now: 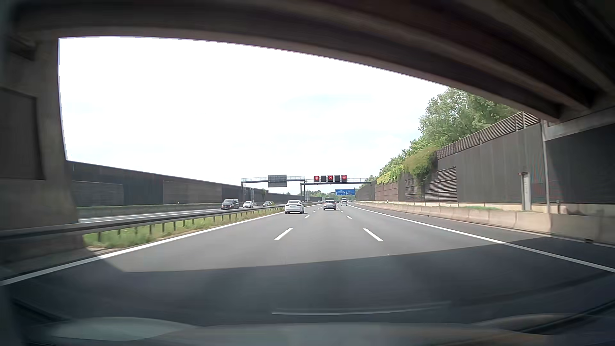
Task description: Follow the waypoints while adhering to traffic rules and regulations
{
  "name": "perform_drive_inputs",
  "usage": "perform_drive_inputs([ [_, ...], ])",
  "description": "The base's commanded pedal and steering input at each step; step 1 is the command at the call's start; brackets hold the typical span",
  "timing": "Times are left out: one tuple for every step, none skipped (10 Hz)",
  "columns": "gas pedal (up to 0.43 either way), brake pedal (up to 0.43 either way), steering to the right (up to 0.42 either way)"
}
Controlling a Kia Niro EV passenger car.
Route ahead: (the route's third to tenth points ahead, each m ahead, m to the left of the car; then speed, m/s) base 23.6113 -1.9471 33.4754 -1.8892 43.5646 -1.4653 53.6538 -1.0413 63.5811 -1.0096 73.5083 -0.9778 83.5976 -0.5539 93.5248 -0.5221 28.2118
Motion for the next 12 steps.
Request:
perform_drive_inputs([
  [0.299, 0.0, 0.001],
  [0.299, 0.0, 0.001],
  [0.299, 0.0, 0.001],
  [0.299, 0.0, 0.001],
  [0.299, 0.0, 0.001],
  [0.287, 0.0, 0.001],
  [0.287, 0.0, 0.001],
  [0.268, 0.0, 0.001],
  [0.26, 0.0, 0.001],
  [0.26, 0.0, 0.001],
  [0.287, 0.0, 0.001],
  [0.331, 0.0, 0.001],
])
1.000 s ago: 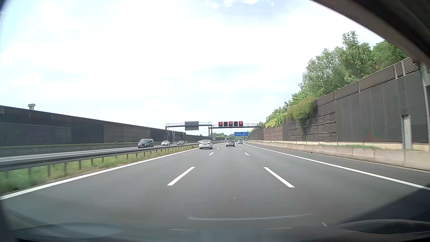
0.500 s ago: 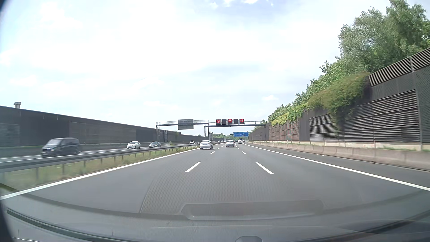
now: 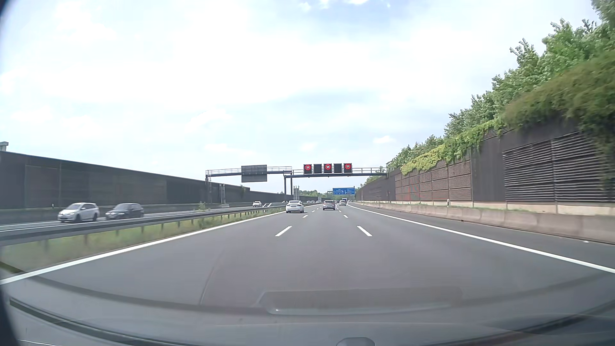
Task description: Follow the waypoints while adhering to traffic rules and regulations
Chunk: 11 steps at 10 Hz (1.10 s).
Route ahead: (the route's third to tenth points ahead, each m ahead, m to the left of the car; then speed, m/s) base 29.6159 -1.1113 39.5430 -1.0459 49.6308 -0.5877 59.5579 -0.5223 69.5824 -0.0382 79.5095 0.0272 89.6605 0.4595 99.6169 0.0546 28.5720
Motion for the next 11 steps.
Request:
perform_drive_inputs([
  [0.339, 0.0, 0.002],
  [0.35, 0.0, 0.002],
  [0.35, 0.0, 0.003],
  [0.35, 0.0, 0.003],
  [0.35, 0.0, 0.005],
  [0.35, 0.0, 0.006],
  [0.35, 0.0, 0.006],
  [0.358, 0.0, 0.006],
  [0.37, 0.0, 0.005],
  [0.378, 0.0, 0.005],
  [0.398, 0.0, 0.003],
])
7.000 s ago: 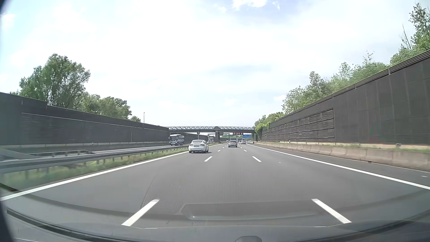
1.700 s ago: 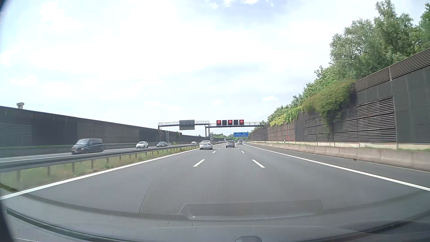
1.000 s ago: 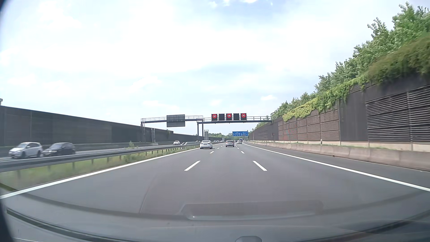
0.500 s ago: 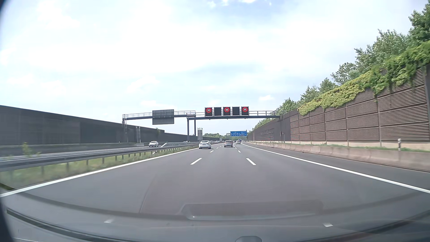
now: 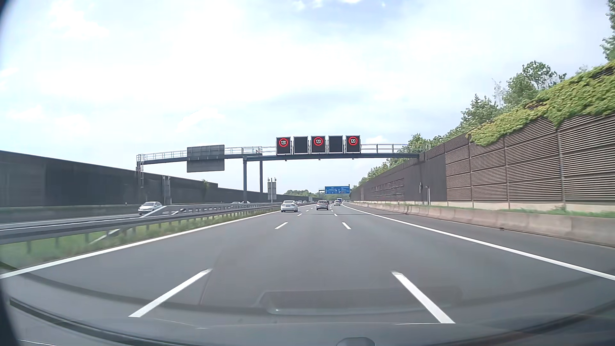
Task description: Follow the waypoints while adhering to traffic rules and regulations
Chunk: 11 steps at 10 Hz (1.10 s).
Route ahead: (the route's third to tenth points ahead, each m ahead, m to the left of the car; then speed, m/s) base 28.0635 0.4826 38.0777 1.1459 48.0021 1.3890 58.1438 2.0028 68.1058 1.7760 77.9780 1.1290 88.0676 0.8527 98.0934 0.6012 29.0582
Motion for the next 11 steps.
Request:
perform_drive_inputs([
  [0.429, 0.0, -0.001],
  [0.441, 0.0, -0.002],
  [0.441, 0.0, -0.003],
  [0.449, 0.0, -0.002],
  [0.449, 0.0, -0.002],
  [0.449, 0.0, -0.003],
  [0.449, 0.0, -0.002],
  [0.449, 0.0, -0.002],
  [0.449, 0.0, -0.002],
  [0.449, 0.0, -0.002],
  [0.441, 0.0, -0.002],
])
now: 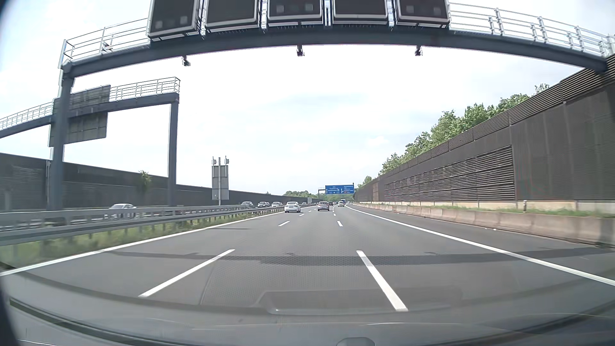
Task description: Follow the waypoints while adhering to traffic rules and regulations
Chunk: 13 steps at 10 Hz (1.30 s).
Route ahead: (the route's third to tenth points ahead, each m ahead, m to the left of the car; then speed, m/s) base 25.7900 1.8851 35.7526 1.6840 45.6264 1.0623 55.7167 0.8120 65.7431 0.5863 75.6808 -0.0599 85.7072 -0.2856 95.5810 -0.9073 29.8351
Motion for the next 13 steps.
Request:
perform_drive_inputs([
  [0.441, 0.0, -0.001],
  [0.441, 0.0, -0.001],
  [0.441, 0.0, 0.0],
  [0.429, 0.0, 0.002],
  [0.429, 0.0, 0.002],
  [0.421, 0.0, 0.003],
  [0.421, 0.0, 0.003],
  [0.421, 0.0, 0.003],
  [0.421, 0.0, 0.003],
  [0.421, 0.0, 0.003],
  [0.421, 0.0, 0.003],
  [0.421, 0.0, 0.003],
  [0.421, 0.0, 0.003],
])
